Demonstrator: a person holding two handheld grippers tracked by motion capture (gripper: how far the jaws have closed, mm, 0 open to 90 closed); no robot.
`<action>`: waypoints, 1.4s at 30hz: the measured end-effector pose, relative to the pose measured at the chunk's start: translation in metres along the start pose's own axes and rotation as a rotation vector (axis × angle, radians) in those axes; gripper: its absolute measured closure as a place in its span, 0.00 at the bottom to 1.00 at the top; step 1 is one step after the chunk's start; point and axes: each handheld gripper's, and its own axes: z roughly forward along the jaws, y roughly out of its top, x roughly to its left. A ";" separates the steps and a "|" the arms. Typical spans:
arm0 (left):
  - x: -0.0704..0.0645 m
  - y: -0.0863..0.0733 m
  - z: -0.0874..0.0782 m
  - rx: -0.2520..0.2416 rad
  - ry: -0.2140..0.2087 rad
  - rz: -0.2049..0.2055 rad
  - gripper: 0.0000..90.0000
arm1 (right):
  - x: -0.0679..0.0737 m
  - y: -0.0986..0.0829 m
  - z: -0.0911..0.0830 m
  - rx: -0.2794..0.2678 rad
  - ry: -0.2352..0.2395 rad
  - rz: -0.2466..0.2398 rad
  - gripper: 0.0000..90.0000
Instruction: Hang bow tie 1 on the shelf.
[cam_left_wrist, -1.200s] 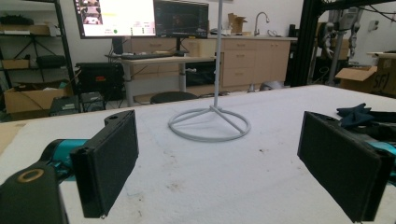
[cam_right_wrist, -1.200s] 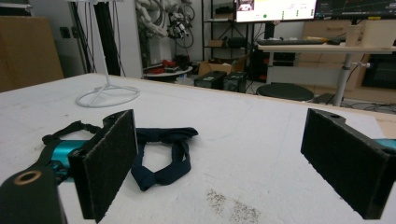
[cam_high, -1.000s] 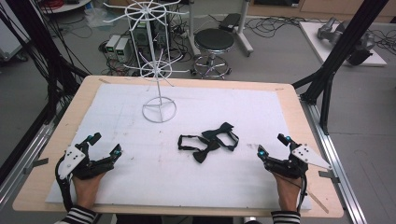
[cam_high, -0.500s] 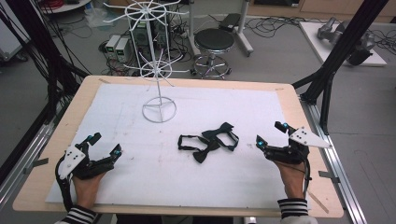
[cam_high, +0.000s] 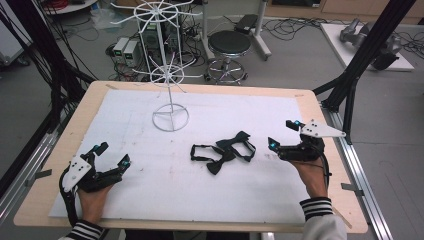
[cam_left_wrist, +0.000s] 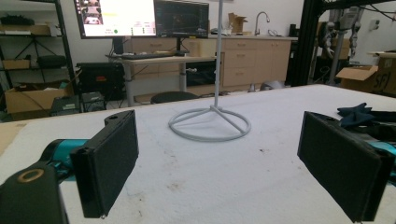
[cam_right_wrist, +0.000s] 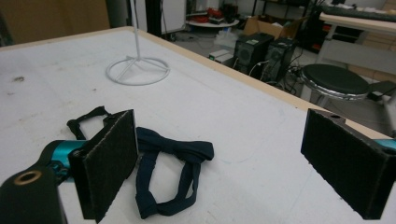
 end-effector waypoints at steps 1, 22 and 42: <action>0.000 0.000 0.000 0.000 0.000 0.000 0.14 | -0.001 0.002 0.002 0.005 0.013 0.005 0.11; 0.000 0.000 0.000 -0.001 0.000 -0.002 0.14 | -0.017 0.039 0.044 0.153 0.156 -0.101 0.11; 0.000 0.000 0.000 0.000 0.000 -0.002 0.14 | -0.023 0.055 0.093 0.342 0.285 -0.255 0.11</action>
